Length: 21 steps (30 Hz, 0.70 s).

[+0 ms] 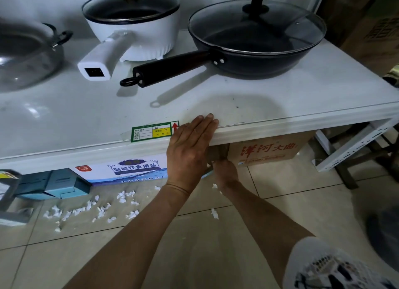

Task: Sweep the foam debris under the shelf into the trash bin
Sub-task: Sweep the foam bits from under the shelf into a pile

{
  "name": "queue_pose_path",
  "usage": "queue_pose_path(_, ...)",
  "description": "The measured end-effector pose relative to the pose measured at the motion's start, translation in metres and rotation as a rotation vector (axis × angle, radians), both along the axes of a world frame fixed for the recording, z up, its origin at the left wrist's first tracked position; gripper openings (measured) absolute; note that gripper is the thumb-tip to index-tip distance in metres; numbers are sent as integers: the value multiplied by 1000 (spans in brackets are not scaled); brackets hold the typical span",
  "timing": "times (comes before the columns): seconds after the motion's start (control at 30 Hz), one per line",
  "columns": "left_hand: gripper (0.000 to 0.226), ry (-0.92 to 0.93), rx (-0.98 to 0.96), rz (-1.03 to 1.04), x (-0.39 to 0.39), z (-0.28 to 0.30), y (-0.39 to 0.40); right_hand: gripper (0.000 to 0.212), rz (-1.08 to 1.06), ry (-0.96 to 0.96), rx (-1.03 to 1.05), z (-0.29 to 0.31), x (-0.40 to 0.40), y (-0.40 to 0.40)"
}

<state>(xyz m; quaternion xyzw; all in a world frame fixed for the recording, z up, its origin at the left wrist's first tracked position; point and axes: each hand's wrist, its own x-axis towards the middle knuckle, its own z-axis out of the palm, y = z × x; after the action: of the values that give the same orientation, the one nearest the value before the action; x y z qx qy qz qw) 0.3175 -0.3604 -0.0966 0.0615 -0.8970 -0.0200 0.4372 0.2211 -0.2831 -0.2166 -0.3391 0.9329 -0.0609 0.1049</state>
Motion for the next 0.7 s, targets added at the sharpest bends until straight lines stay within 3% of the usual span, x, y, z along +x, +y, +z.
queue_pose_path(0.4,42,-48,-14,16,0,-4,-2,31,-93,-80,98,2,25,84)
queue_pose_path(0.7,44,-51,-6,14,1,-1,-2,29,-103,-45,43,23,5,67)
